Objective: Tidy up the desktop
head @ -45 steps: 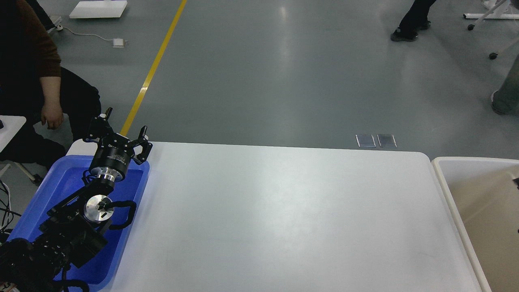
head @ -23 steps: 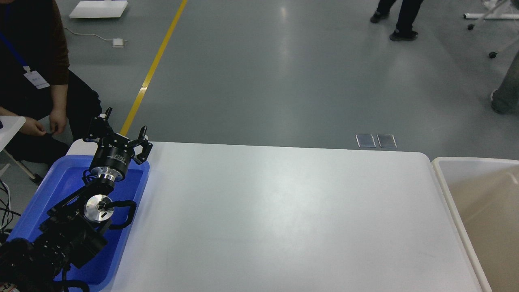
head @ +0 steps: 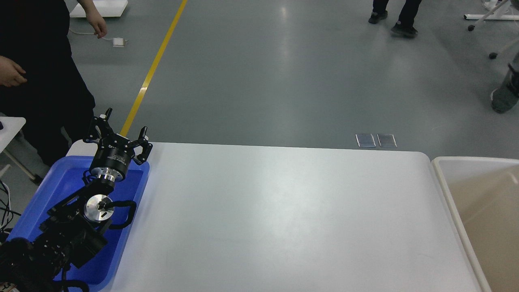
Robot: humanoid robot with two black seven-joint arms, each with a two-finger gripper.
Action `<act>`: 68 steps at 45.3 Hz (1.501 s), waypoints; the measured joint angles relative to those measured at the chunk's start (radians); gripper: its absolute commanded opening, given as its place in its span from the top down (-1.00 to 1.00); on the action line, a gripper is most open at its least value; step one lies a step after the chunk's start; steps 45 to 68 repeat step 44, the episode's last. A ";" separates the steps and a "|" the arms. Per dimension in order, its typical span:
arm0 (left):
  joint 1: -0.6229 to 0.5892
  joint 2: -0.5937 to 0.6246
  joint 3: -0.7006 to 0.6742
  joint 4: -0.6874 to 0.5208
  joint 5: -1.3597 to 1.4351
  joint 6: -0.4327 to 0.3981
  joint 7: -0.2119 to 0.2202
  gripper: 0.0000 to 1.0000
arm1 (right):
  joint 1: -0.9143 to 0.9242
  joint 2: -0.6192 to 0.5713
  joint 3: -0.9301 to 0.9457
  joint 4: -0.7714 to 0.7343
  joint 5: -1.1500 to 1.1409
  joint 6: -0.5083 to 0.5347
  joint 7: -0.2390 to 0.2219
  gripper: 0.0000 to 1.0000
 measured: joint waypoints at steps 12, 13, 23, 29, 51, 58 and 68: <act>0.000 0.000 0.000 0.000 0.000 0.000 0.000 -1.00 | -0.104 0.053 0.122 0.149 -0.003 0.035 0.103 -0.99; 0.000 0.000 0.000 0.000 0.000 0.000 0.000 -1.00 | -0.119 0.064 0.131 0.156 -0.004 0.037 0.112 -0.99; 0.000 0.000 0.000 0.000 0.000 0.000 0.000 -1.00 | -0.256 0.176 0.163 0.162 -0.011 0.047 0.194 -0.99; 0.000 0.000 0.000 0.000 0.000 -0.001 0.000 -1.00 | -0.330 0.244 0.170 0.141 -0.012 0.049 0.222 -0.99; 0.000 0.000 -0.001 0.000 0.000 -0.001 0.000 -1.00 | -0.406 0.310 0.173 0.096 -0.014 0.052 0.247 -0.99; 0.000 0.000 -0.001 0.000 0.000 -0.001 0.000 -1.00 | -0.406 0.310 0.173 0.096 -0.014 0.052 0.247 -0.99; 0.000 0.000 -0.001 0.000 0.000 -0.001 0.000 -1.00 | -0.406 0.310 0.173 0.096 -0.014 0.052 0.247 -0.99</act>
